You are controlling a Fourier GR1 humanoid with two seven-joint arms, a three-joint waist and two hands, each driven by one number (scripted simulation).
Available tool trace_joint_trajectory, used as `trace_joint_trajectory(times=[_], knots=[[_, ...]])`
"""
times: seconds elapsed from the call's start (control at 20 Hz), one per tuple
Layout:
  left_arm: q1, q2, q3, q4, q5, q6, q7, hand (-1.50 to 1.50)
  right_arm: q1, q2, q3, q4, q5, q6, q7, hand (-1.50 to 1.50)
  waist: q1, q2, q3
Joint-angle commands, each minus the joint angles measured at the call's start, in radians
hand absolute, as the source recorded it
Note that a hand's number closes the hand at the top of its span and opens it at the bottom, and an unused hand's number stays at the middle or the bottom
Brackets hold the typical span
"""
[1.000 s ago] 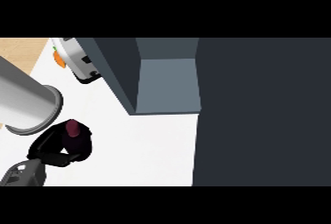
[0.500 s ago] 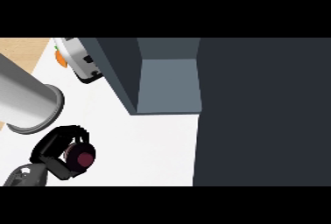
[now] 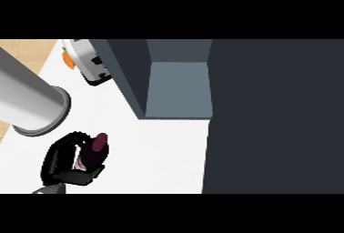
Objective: Pick up the wine, place it into the cabinet and close the cabinet
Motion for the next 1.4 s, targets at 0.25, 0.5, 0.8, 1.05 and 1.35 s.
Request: trace_joint_trajectory(times=[0.25, 0.5, 0.8, 1.05, 1.35], knots=[[0.152, -0.089, -0.058, -0.439, 0.084, 0.025, 0.147, 1.50, 0.036, 0.009, 0.019, -0.151, -0.049, -0.021, 0.074, -1.50, 0.002, -0.001, 0.000], [0.185, -0.129, -0.122, -0.598, 0.113, 0.049, 0.305, 1.50, -0.012, 0.001, 0.017, -0.149, -0.052, -0.038, 0.106, -1.50, -0.002, 0.003, -0.001], [0.137, -0.145, -0.247, -0.797, 0.073, 0.210, 0.526, 1.50, 0.051, -0.010, -0.030, -0.123, -0.097, 0.018, 0.033, -1.50, -0.010, 0.005, 0.000], [0.128, -0.145, -0.436, -0.879, 0.034, 0.348, 0.627, 1.50, 0.091, 0.022, -0.003, -0.153, -0.079, 0.005, 0.040, -1.50, -0.015, 0.004, -0.001], [0.003, -0.146, -0.537, -0.907, 0.038, 0.483, 0.707, 1.50, 0.009, 0.022, 0.021, -0.117, -0.034, -0.018, 0.066, -1.50, -0.009, 0.006, -0.001]])
